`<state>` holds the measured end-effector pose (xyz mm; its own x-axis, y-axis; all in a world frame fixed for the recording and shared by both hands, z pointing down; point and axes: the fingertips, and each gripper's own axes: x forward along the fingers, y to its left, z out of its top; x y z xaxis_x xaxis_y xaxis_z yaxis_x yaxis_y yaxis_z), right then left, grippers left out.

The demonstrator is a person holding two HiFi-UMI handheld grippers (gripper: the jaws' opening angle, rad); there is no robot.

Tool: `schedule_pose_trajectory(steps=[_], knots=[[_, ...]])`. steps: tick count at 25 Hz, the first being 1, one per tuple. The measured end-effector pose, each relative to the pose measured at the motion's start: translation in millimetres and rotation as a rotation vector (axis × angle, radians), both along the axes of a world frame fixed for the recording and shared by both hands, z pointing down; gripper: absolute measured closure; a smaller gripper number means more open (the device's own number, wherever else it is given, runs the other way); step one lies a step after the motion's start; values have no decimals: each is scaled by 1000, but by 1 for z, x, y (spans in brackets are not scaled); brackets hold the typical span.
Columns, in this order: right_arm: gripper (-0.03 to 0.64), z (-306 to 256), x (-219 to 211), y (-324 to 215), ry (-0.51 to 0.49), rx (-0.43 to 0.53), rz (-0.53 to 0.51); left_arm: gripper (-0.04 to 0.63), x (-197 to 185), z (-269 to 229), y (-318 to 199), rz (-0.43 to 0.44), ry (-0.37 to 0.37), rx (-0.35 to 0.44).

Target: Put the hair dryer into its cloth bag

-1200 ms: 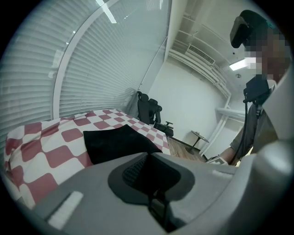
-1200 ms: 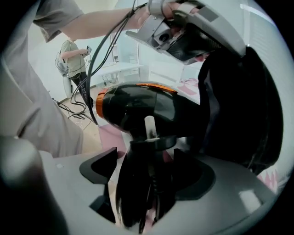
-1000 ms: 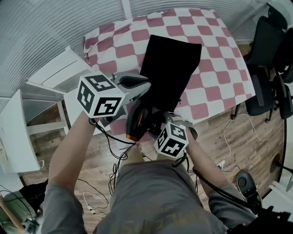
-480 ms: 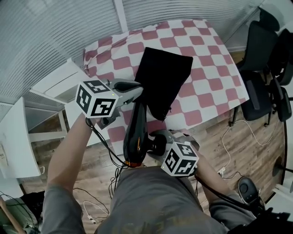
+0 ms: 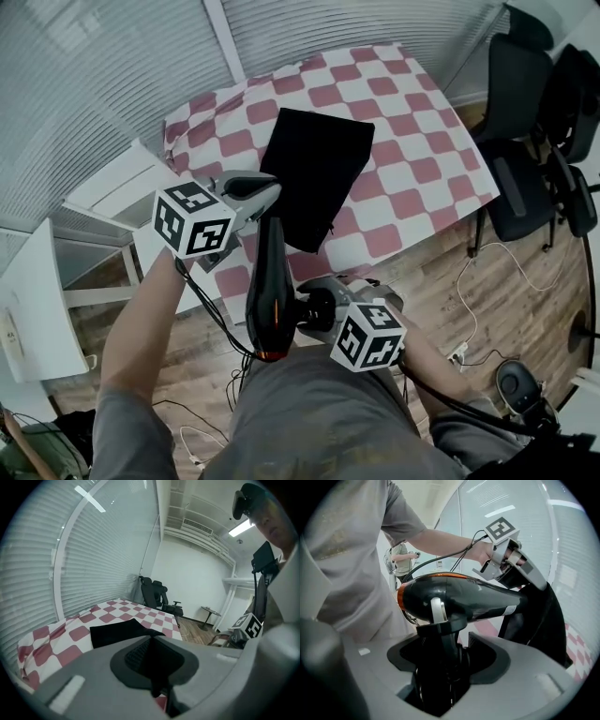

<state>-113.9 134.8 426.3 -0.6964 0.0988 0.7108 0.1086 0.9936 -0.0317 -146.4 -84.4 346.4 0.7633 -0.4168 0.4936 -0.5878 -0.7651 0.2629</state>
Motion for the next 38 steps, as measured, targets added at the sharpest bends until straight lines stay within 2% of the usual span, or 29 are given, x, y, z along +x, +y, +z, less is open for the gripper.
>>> schedule_pose_trajectory(steps=[11,18,38], knots=[[311,2,1,-35,-21,-66,105,580,-2,5,18,52,-4,-20],[311,8,1,-61,-13,-101,164,580,2,1,28,113,37,-37],[311,17,19,-119,28,-185,416,578,13,-2,58,190,102,-70]])
